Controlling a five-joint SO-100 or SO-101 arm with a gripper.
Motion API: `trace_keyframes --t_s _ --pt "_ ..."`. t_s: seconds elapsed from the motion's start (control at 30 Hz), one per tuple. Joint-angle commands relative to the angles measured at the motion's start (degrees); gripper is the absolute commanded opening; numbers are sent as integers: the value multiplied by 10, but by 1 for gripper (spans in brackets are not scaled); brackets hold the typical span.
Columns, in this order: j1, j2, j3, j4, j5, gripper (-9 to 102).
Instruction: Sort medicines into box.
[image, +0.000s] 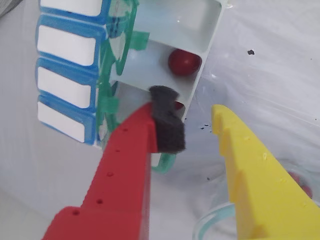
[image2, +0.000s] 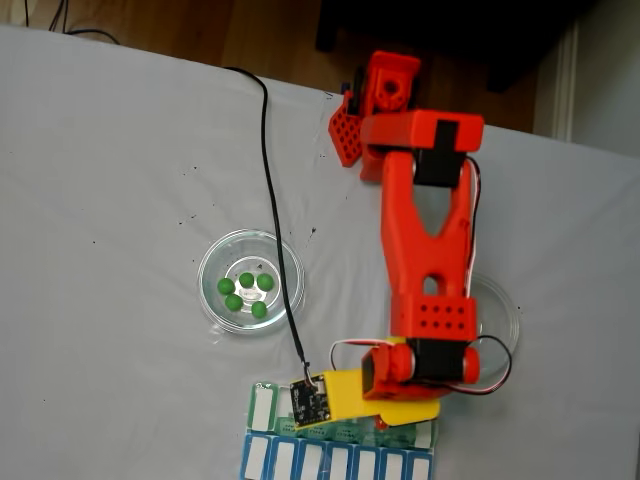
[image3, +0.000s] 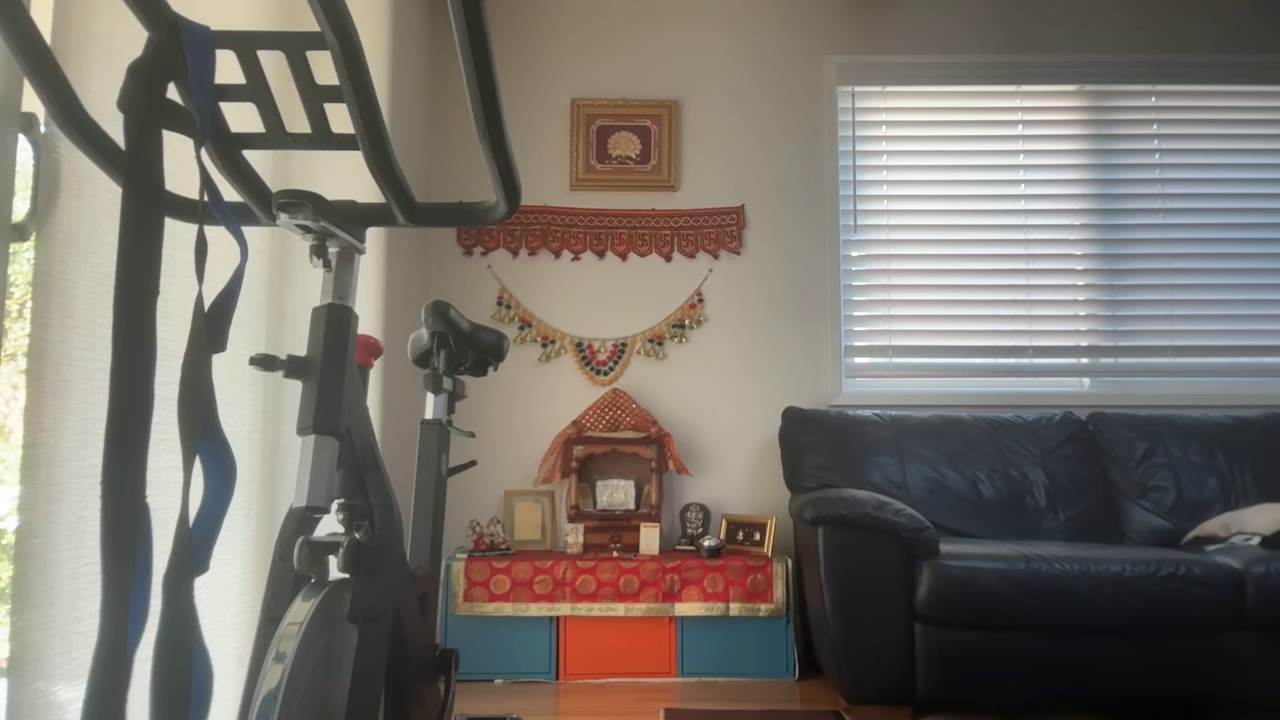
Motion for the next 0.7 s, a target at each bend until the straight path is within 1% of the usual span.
trace_keyframes --t_s 0.0,0.13,0.27,0.37,0.53,0.67 --pt "-19 89 -27 27 2 1" --pt "-47 112 -39 83 4 1" --pt "-79 171 -11 107 18 1" --pt "-105 187 -4 146 14 1" --pt "-140 139 -18 205 -28 1" --pt "-164 61 -62 275 -79 1"
